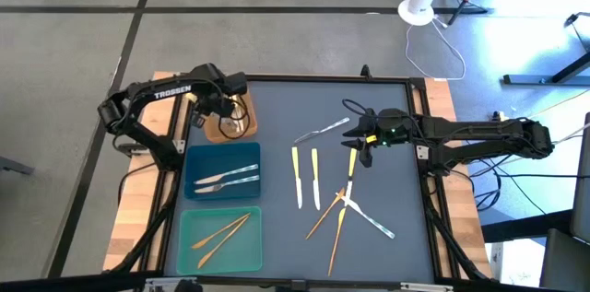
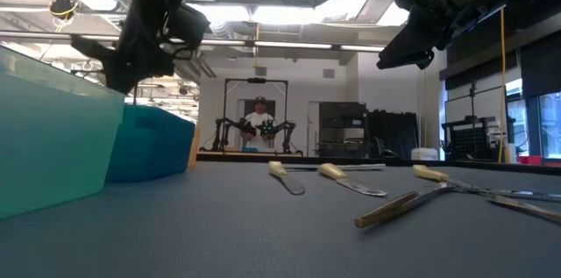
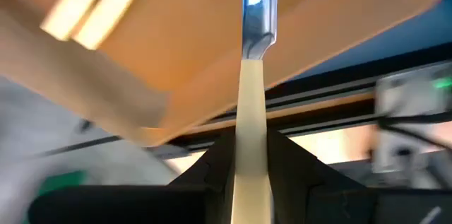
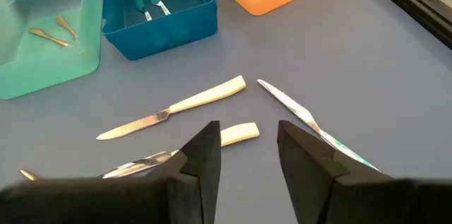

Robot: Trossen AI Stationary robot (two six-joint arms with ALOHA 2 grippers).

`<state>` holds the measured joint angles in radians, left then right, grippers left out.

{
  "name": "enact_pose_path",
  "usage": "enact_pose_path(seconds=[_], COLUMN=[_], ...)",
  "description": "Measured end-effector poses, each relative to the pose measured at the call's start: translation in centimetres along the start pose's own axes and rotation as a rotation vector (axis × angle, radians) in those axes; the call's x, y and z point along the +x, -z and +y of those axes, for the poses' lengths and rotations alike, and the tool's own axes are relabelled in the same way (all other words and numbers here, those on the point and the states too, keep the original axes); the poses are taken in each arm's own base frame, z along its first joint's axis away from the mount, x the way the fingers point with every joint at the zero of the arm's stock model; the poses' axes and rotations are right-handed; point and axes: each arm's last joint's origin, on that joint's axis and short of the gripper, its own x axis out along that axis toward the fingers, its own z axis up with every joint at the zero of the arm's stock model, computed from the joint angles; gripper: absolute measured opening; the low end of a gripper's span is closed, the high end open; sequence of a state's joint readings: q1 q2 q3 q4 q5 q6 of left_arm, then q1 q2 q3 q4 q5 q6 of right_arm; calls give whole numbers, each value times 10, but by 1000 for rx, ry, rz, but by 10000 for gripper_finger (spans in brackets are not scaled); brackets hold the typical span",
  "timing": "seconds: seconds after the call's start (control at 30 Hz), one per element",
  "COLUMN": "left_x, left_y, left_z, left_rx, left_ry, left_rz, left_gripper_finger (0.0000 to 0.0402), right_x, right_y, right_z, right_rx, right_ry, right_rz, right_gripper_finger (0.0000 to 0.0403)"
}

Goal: Sort silverware by color (type)
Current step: Put the yellow knife into the orange bin

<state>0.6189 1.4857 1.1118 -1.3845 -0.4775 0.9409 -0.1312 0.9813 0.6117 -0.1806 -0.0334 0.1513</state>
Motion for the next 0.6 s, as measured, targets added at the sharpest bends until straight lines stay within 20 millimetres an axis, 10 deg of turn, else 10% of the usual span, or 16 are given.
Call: enact_pose_path(seconds=[0.6], left_x=[45], left_y=[-7], left_z=[19], left_rx=[-16], left_ry=[-169], left_rz=[-64], left_gripper_finger=[62], right_x=[0], right_y=[0], right_z=[0], right_rx=[0], right_ry=[1], right_rz=[0], right_gripper_finger=[129])
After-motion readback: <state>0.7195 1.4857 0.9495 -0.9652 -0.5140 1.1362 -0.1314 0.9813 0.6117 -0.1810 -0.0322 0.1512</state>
